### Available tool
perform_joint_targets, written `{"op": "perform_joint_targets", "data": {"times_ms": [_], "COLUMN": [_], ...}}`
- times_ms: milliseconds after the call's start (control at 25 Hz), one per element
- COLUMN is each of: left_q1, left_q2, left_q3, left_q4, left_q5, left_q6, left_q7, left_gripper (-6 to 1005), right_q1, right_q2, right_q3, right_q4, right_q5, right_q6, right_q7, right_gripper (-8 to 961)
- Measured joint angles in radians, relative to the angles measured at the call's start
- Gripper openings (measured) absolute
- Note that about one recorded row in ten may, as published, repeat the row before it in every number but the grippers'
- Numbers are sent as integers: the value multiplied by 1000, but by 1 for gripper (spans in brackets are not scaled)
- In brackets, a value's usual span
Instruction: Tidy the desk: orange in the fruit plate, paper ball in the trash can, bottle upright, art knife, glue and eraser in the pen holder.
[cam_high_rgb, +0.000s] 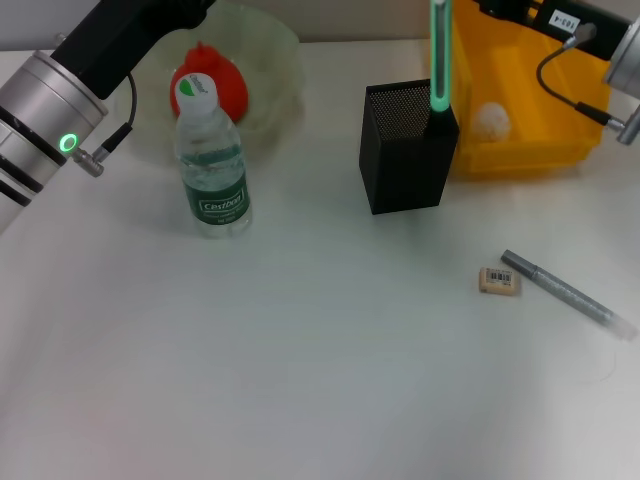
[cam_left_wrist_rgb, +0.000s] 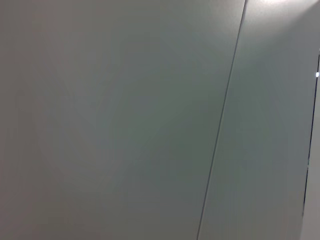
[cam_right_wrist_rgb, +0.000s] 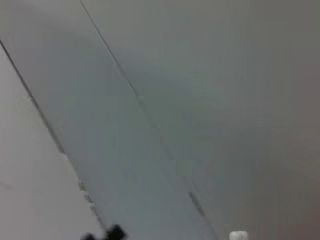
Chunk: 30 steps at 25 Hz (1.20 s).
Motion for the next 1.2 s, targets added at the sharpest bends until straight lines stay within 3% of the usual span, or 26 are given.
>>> {"op": "perform_joint_targets", "data": {"times_ms": [440,760,1200], "left_q1": [-5,-9,-16], "left_q2": [-5,-5,-5], "left_q3": [0,0,2], "left_q4": [-6,-7,-7], "left_q5": [-5,-8,0], "left_q6": [-5,-13,-22], "left_q7": [50,73,75], "left_gripper": [810,810,809], "right_q1": [57,75,65], "right_q2": [17,21,21], "right_q3": [-91,-93,-94], "right_q4": [123,177,227], "right_q5": [9,95,98], "right_q6": [177,184,208], "right_q7": [-275,-409,-558], "right_gripper": [202,209,218]}}
